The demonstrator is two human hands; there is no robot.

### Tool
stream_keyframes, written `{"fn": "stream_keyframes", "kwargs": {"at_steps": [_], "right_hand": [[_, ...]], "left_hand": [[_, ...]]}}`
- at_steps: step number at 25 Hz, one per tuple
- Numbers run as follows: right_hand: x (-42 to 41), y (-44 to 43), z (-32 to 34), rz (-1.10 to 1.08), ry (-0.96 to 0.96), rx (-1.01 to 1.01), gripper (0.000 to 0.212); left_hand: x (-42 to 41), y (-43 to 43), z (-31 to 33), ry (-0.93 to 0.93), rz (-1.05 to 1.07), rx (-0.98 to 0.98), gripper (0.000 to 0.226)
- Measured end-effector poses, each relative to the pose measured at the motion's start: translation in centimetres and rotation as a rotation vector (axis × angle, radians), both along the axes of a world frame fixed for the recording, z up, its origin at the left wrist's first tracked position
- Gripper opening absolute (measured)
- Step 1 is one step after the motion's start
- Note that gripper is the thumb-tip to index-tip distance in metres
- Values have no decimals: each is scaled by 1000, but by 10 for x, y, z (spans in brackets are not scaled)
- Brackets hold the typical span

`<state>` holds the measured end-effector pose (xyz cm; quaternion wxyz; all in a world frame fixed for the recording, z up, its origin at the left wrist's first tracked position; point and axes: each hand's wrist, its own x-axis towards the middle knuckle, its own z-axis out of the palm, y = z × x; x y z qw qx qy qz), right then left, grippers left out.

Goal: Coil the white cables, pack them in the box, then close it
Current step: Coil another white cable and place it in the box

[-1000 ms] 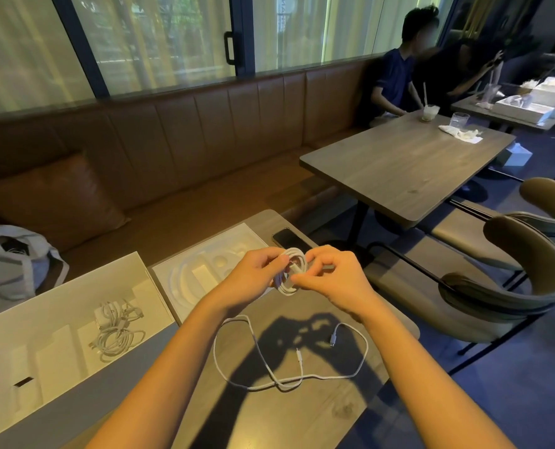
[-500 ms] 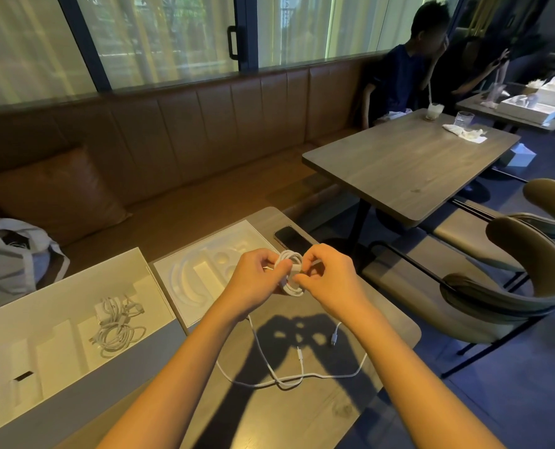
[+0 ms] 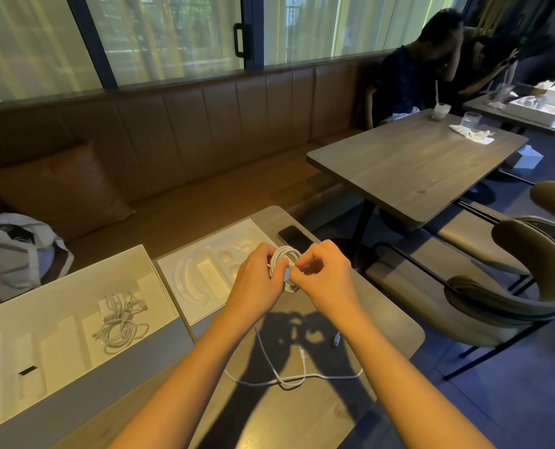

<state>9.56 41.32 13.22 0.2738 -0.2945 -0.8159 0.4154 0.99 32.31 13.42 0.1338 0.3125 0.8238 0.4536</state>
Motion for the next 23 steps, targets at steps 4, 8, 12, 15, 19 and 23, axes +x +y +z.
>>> {"fn": "stream_keyframes", "kwargs": {"at_steps": [4,8,12,15,19,23], "right_hand": [[-4,-9,-3,-11,39,152,13],[-3,-10,-9,-36,214,215,14],[-3,-8,-10,-59,344,25,30],[-7,-6,-12,-4,333,-124,27],[-22,-16,-16,106,324,-304,22],[-51,-43,-20,202,255,-530,25]], "left_hand": [[6,0,3,85,72,37,20],[-1,-2,4,-151,-8,155,19],[-1,-7,4,-266,-8,217,22],[-6,-11,2,-367,26,248,19],[-24,-27,-1,-463,145,290,21],[-53,-64,-13,-461,341,357,14]]}}
